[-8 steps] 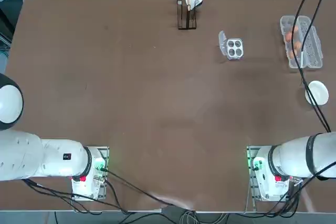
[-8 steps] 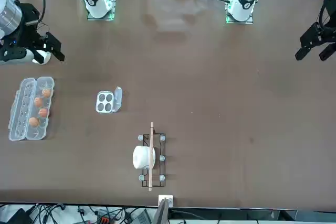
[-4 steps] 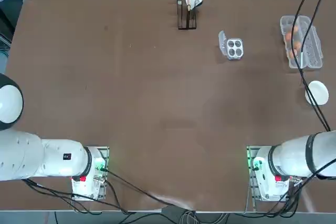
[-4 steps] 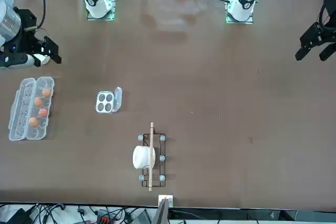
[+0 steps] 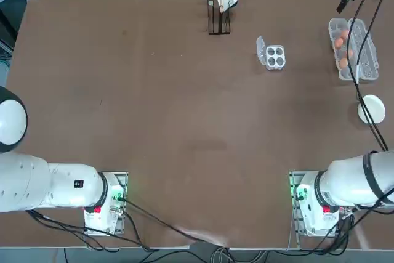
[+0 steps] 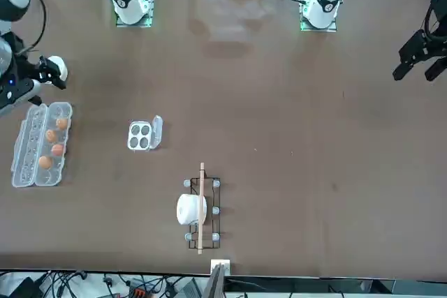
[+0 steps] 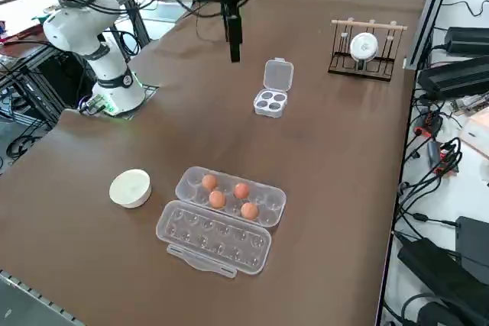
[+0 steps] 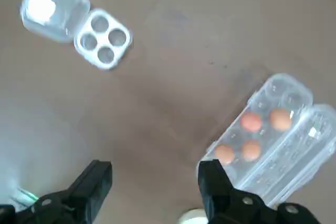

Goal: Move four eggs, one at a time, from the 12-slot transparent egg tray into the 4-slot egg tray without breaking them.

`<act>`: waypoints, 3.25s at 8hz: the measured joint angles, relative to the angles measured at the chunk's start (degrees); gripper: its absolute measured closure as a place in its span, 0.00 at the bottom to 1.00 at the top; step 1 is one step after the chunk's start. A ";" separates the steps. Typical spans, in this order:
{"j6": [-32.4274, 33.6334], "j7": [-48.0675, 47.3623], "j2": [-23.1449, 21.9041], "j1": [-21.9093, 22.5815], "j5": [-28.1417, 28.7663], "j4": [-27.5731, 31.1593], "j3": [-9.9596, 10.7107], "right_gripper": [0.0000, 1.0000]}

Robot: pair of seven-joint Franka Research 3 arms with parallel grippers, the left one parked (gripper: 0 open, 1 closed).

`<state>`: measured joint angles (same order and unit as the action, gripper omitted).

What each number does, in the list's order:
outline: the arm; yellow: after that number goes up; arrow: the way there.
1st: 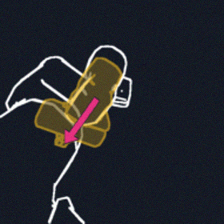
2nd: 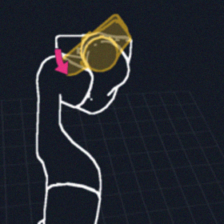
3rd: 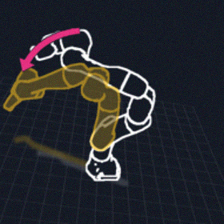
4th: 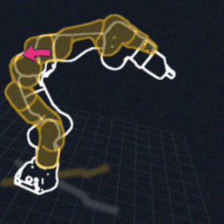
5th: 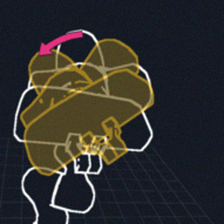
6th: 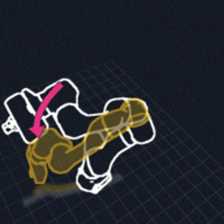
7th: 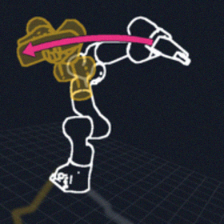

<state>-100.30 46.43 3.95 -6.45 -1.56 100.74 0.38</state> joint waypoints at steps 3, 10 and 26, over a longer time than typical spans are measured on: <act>-8.04 21.51 4.29 -2.32 -2.59 2.34 0.02 0.00; -23.94 45.71 12.69 -12.67 -6.47 9.77 0.05 0.00; -44.18 60.79 19.46 -17.82 -1.92 20.53 -0.31 0.25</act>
<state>-144.48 107.22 23.41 -24.26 -3.47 121.28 0.06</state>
